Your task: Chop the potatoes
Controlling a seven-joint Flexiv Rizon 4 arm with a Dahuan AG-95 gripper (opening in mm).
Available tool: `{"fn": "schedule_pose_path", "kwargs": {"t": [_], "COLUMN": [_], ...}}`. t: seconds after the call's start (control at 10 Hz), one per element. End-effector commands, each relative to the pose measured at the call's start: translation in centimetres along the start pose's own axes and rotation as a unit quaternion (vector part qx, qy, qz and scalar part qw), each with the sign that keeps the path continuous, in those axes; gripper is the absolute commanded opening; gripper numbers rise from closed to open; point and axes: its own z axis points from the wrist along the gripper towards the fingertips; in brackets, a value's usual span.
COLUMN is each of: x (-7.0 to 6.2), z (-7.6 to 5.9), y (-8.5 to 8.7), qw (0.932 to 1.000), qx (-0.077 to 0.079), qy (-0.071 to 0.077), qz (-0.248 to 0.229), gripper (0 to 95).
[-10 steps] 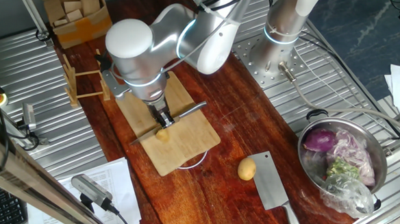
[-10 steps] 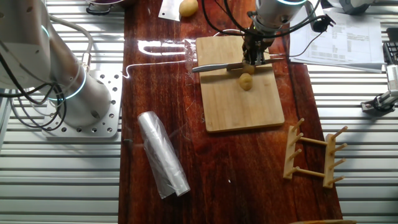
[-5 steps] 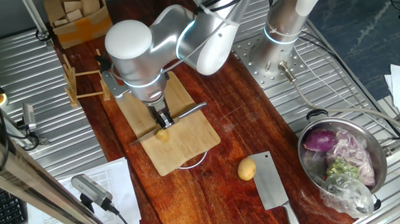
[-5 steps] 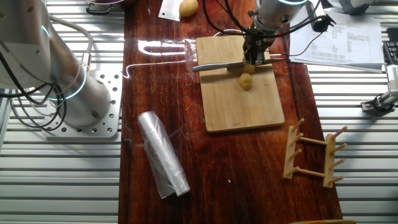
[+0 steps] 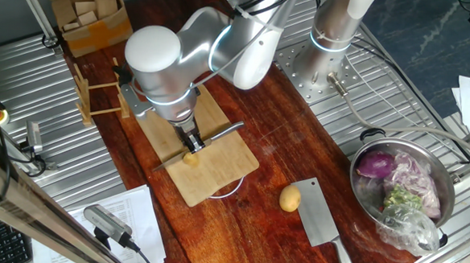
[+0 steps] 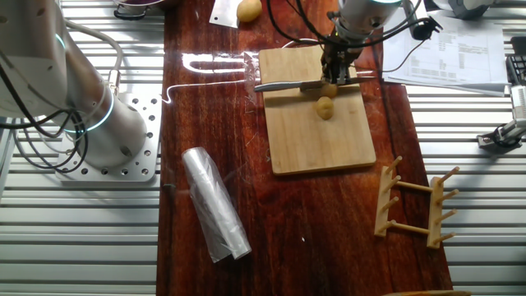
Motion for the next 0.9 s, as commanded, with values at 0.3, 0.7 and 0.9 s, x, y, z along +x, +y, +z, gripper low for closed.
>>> {"fn": "schedule_pose_path", "kwargs": {"t": [0.3,0.7,0.9], "x": [0.1,0.2,0.7], "z": [-0.3,-1.5,-3.1], "y": [0.0,0.1,-0.3], "qw": [1.0000,1.0000,0.9999], "qx": [0.002,0.004,0.006], "qy": [-0.001,0.000,0.003], "qz": [0.000,-0.005,-0.015], "gripper": [38.0,38.0,38.0]}}
